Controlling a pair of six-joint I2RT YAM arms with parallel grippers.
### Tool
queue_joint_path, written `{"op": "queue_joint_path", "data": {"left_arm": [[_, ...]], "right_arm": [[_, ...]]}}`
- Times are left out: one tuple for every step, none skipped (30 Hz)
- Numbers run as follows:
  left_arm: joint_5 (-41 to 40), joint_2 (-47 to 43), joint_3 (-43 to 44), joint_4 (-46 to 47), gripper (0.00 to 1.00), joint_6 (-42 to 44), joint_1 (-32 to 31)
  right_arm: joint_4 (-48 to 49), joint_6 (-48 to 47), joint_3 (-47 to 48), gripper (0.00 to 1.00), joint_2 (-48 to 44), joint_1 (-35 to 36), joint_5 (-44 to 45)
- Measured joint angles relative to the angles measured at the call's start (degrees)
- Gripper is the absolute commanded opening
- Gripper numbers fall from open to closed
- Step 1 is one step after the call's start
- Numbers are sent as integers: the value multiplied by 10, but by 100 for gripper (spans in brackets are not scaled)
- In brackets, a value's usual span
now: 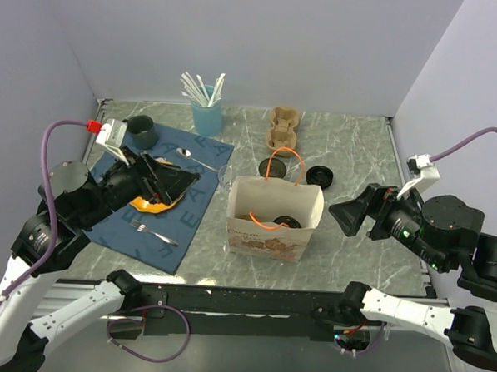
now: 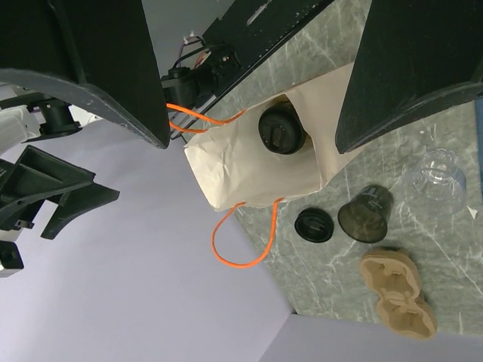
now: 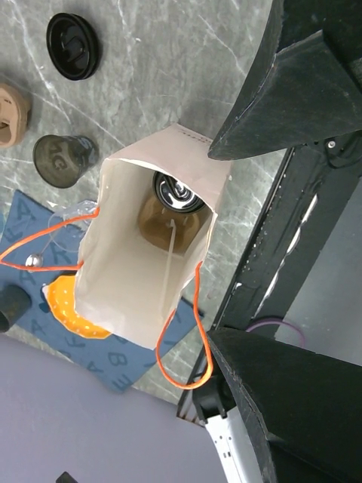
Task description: Pack the takeout coffee
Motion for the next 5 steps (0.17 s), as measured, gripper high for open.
{"op": "queue_joint_path", "data": {"left_arm": [[0,0,0,0,97,0,0],[0,-1,0,0,97,0,0],[0,-2,0,0,97,0,0],[0,-3,0,-1,97,0,0],[0,-4,0,-1,97,0,0]], "right_arm": [[1,0,0,100,0,0,0],[1,0,0,100,1,0,0],[2,-2,0,100,2,0,0],[3,-2,0,100,3,0,0],[5,-2,0,100,3,0,0]]}}
